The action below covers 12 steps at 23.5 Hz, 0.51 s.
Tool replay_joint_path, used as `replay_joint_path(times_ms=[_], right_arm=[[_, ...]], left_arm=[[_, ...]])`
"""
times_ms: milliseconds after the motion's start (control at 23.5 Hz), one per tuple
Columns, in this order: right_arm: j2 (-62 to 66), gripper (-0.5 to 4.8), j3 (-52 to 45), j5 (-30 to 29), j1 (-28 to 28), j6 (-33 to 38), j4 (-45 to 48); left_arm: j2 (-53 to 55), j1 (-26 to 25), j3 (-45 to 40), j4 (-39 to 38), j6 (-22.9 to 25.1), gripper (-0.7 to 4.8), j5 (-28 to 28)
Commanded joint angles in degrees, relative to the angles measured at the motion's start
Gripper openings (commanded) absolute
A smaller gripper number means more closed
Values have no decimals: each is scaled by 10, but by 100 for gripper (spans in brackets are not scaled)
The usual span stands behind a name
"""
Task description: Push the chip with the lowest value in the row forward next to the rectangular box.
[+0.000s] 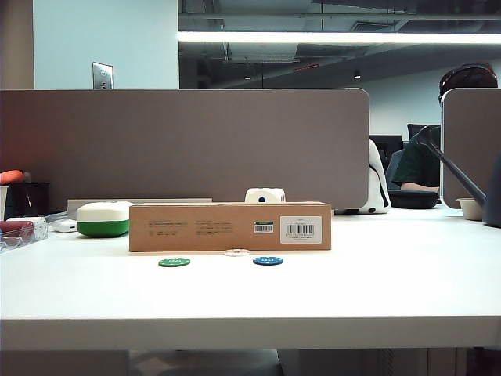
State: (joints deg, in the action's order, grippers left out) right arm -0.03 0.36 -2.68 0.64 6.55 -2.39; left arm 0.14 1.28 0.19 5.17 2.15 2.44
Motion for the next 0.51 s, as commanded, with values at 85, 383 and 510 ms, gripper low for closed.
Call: replay_joint_path(times_ms=[85,383,510], right_arm=[[-1,-6,-3,2,0,-2,10],[-1,-6,-3,6,0,-2,10],[-1,-6,-3,7,0,-5,9]], left_arm=[[0,1,2,5,4,-5,2],[0,1,2,5,4,-5,2],[0,1,2,5,4,-5,2]])
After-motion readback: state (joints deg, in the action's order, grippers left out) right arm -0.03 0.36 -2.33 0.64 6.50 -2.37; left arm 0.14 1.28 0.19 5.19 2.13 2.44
